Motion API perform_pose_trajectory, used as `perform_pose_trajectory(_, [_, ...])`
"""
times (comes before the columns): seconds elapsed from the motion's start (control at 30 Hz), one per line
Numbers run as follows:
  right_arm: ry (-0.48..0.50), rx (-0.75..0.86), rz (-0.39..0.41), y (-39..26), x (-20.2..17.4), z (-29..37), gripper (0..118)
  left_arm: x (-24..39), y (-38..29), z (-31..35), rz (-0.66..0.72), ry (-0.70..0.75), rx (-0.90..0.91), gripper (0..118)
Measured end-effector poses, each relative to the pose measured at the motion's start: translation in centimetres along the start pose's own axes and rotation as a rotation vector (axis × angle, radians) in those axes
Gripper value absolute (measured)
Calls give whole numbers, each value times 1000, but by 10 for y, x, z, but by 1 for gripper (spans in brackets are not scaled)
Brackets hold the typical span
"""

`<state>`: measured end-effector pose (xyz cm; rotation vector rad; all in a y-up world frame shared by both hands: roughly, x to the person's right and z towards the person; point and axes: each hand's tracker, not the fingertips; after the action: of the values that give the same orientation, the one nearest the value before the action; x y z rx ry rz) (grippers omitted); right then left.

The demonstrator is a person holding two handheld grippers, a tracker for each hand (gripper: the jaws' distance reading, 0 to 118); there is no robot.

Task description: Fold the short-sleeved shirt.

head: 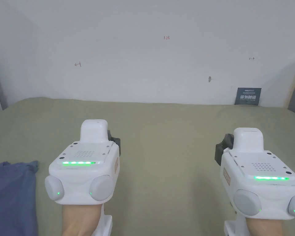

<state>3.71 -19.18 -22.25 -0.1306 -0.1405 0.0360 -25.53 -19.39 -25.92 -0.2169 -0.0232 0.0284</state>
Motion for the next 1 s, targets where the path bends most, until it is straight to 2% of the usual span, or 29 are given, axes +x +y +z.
perform_pose_trajectory(0.2, [-3, 3, 22, 6, 3, -1, 7, -2, -4, -5, -34, 16, 10, 0])
perform_pose_trajectory(0.3, [28, -15, -6, 7, 1, -8, 7, -10, -2, -3, -23, 24, -12, 0])
perform_pose_trajectory(0.47, [90, -13, 14, 8, -30, -20, 7, -42, 2, 8, -21, 99, -7, 0])
perform_pose_trajectory(0.53, [154, -15, 27, 7, -55, -28, 7, -64, 6, 16, -3, 154, -6, 0])
perform_pose_trajectory(0.77, [414, -30, -3, 12, -158, -41, 7, -163, 13, 69, 38, 411, -3, 0])
perform_pose_trajectory(1.0, [641, -36, 8, 10, -263, -27, 7, -253, 3, 140, 85, 666, -34, 0])
